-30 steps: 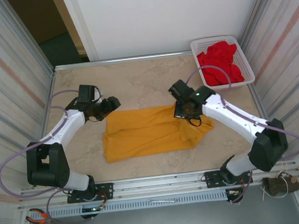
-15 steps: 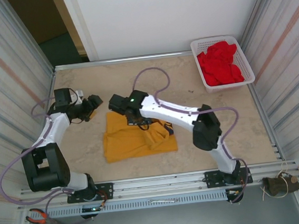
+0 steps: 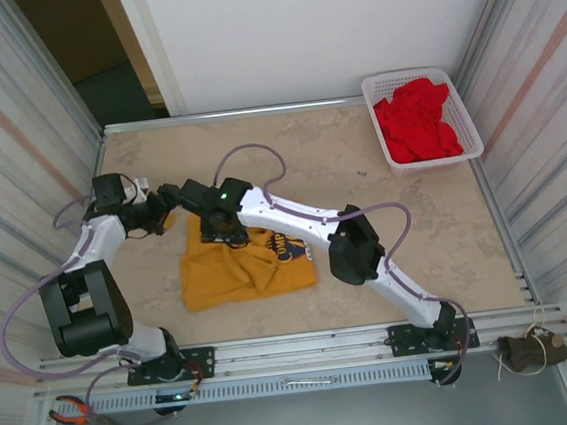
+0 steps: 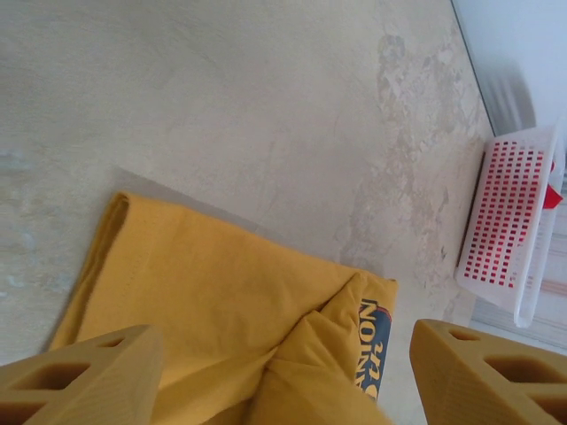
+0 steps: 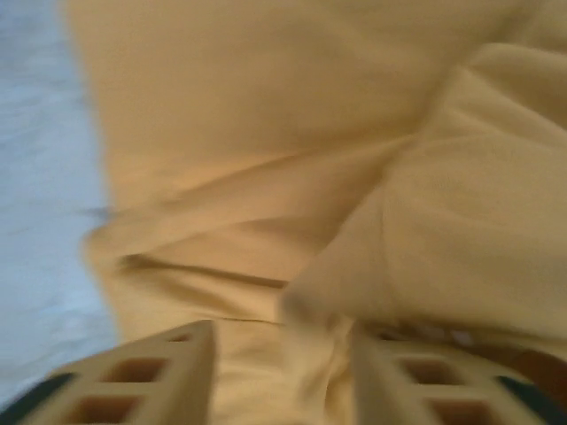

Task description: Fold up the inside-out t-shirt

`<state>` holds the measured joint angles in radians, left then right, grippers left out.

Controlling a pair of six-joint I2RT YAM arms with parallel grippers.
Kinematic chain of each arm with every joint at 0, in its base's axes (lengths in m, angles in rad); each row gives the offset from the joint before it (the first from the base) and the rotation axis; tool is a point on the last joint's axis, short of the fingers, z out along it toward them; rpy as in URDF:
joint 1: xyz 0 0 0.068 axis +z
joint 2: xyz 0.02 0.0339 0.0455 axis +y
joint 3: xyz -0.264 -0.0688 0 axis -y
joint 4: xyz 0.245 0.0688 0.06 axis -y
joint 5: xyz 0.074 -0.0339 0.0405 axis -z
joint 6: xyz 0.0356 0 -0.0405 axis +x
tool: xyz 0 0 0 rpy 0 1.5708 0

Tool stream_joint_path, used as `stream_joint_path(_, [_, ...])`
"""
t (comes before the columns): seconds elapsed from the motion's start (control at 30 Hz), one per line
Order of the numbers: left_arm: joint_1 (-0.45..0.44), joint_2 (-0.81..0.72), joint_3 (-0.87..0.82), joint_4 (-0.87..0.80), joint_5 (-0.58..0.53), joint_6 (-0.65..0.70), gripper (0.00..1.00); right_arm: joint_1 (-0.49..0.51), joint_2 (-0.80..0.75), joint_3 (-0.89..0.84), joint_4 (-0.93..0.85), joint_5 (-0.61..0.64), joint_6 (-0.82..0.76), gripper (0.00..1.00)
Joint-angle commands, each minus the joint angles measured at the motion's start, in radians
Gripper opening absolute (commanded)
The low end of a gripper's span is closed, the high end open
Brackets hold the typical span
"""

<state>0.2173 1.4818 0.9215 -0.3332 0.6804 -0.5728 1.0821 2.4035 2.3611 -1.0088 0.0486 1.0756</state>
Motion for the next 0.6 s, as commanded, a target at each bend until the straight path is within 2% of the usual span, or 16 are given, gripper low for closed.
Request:
stream_joint_path(0.0, [0.032, 0.029, 0.021, 0.018, 0.034, -0.009, 0.74, -0.002, -0.056, 0.053, 0.182, -0.127, -0.125, 0.63])
stream_joint_path(0.07, [0.033, 0.032, 0.041, 0.004, 0.033, -0.007, 0.74, -0.015, -0.126, 0.001, 0.170, -0.117, -0.161, 0.64])
stream_joint_path(0.17, [0.028, 0.012, 0.051, -0.008, 0.038, -0.004, 0.74, -0.039, -0.298, -0.206, 0.191, -0.063, -0.200, 0.64])
stream_joint_path(0.3, [0.011, -0.043, 0.039, -0.048, 0.030, 0.015, 0.75, -0.129, -0.570, -0.687, 0.299, 0.001, -0.185, 0.64])
stream_joint_path(0.4, [-0.012, -0.112, 0.009, -0.078, 0.027, 0.026, 0.75, -0.225, -0.709, -0.969, 0.390, -0.012, -0.158, 0.65])
stream_joint_path(0.47, [-0.033, -0.176, -0.014, -0.110, 0.009, 0.033, 0.75, -0.276, -0.749, -1.080, 0.421, -0.035, -0.163, 0.67])
stream_joint_path(0.57, [-0.098, -0.284, -0.058, -0.145, -0.027, 0.020, 0.75, -0.328, -0.738, -1.138, 0.445, -0.071, -0.202, 0.68])
